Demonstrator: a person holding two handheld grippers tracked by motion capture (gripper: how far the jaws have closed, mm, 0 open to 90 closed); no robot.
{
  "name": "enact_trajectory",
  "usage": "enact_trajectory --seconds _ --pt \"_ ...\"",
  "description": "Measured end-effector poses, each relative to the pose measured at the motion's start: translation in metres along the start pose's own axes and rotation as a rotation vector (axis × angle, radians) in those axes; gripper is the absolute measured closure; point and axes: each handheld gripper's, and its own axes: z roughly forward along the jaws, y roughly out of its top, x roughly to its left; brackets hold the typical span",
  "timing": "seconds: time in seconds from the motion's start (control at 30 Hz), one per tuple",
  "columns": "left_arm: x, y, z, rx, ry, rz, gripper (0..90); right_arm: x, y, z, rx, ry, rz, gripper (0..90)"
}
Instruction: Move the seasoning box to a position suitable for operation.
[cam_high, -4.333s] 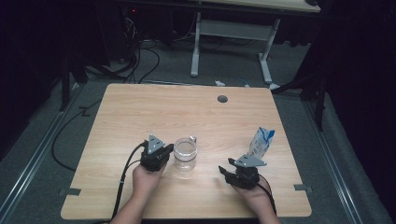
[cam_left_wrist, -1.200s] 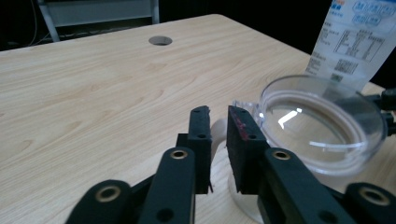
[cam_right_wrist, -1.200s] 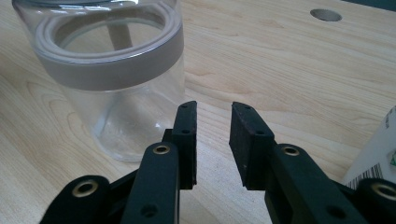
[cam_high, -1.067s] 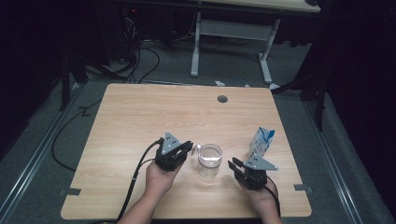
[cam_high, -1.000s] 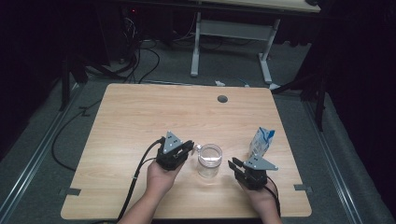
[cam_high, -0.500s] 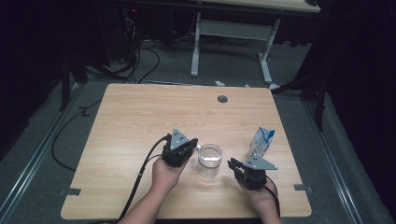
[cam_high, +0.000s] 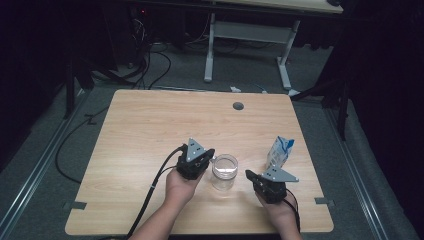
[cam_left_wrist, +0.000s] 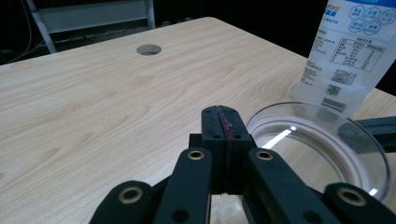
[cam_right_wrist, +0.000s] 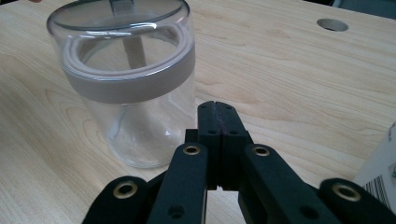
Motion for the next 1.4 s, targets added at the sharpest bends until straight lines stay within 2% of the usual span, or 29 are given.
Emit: enact_trajectory --seconds 0.3,0.8,1.07,1.4 --pt "-0.0017 -0.0014 0.0000 -0.004 0.015 0.024 90.0 0.0002 0.0007 -0.0002 -0.007 0.007 0.005 90.0" --pt "0.0004 -0.0030 -0.0005 -0.013 0.021 0.009 90.0 0.0008 0.0007 0.0007 -0.008 0.018 0.005 89.8" --pt "0.0018 -0.0042 -0.0007 -0.019 0.011 -0.012 90.0 0.0010 0.0012 0.0002 -0.010 0.019 0.005 89.9" --pt "0.0005 -0.0051 -0.0007 -0.025 0.009 -0.016 90.0 0.0019 0.0015 0.0007 -0.008 0.021 -0.002 89.9"
